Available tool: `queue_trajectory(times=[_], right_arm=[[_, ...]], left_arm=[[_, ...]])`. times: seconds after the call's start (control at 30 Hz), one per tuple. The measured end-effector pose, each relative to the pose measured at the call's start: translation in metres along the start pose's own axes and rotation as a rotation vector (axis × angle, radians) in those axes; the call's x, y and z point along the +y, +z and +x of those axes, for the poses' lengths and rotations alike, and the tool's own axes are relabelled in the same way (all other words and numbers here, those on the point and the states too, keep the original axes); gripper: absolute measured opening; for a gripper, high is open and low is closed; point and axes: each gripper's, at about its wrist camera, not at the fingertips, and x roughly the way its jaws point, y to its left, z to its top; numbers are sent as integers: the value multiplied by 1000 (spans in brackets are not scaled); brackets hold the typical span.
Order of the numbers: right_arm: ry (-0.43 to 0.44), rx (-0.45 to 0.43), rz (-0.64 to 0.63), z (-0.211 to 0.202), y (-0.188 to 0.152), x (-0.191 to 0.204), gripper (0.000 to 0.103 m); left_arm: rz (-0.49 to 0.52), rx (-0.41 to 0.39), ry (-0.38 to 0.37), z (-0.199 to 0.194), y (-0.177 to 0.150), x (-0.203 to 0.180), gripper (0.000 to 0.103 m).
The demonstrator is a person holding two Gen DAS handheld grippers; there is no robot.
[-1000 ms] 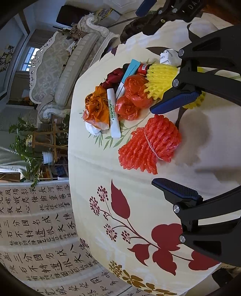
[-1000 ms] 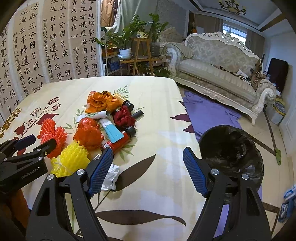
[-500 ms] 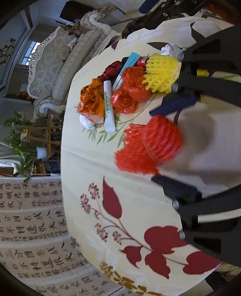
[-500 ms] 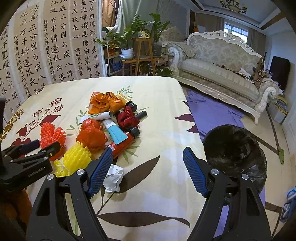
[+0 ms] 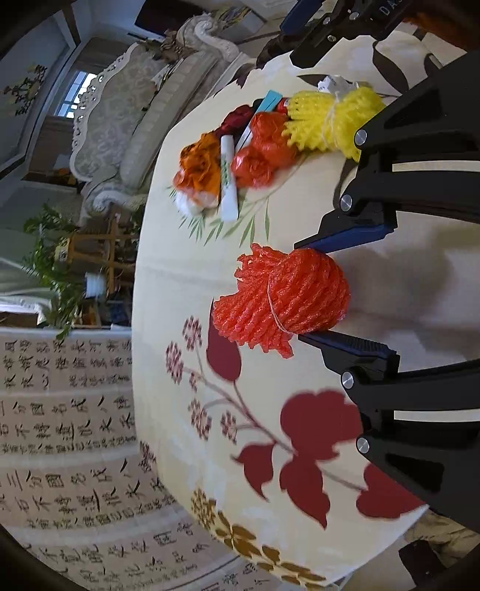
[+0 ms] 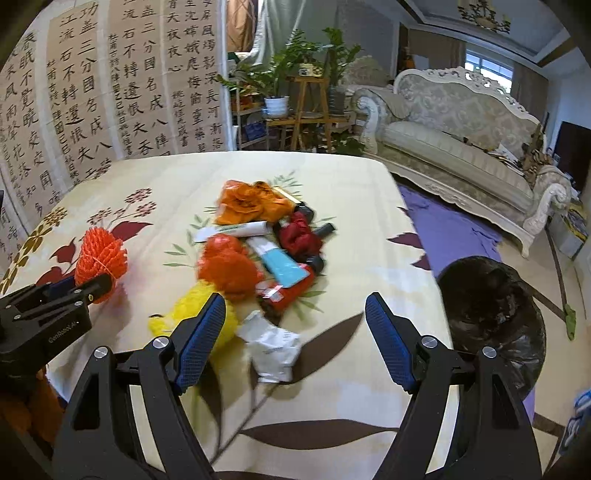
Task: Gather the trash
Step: 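Grasp the orange foam net with the left tool while the right tool grasps the yellow foam net, then carry both held foam nets over the black trash bin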
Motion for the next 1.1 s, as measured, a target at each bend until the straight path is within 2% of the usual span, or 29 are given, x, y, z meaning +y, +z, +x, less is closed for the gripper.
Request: queue_trajectory(times=[0.1, 0.2, 0.43, 0.63, 0.8, 0.83, 0.87, 0.93, 1.1], right_arm=[[21, 1, -27, -2, -1, 14, 75], [43, 10, -54, -2, -2, 28, 70], [76, 51, -101, 3, -8, 59, 68], [91, 103, -104, 19, -10, 72, 68], [65, 110, -88, 29, -10, 74, 68], [60, 109, -86, 30, -10, 74, 64], [56, 107, -88, 32, -10, 74, 55], [41, 101, -94, 33, -10, 73, 47], [38, 91, -105, 33, -11, 69, 42]], left_arm=[[-8, -15, 17, -7, -1, 12, 42], [-25, -20, 35, -12, -3, 27, 42], [-65, -23, 65, -15, -9, 53, 42], [-85, -9, 52, -10, -13, 64, 42], [-86, -8, 34, -8, -13, 64, 42], [-85, -8, 31, -8, -13, 64, 42], [-84, -8, 28, -8, -12, 63, 42], [-82, -7, 25, -7, -12, 62, 42], [-75, -5, 14, -7, -13, 57, 42]])
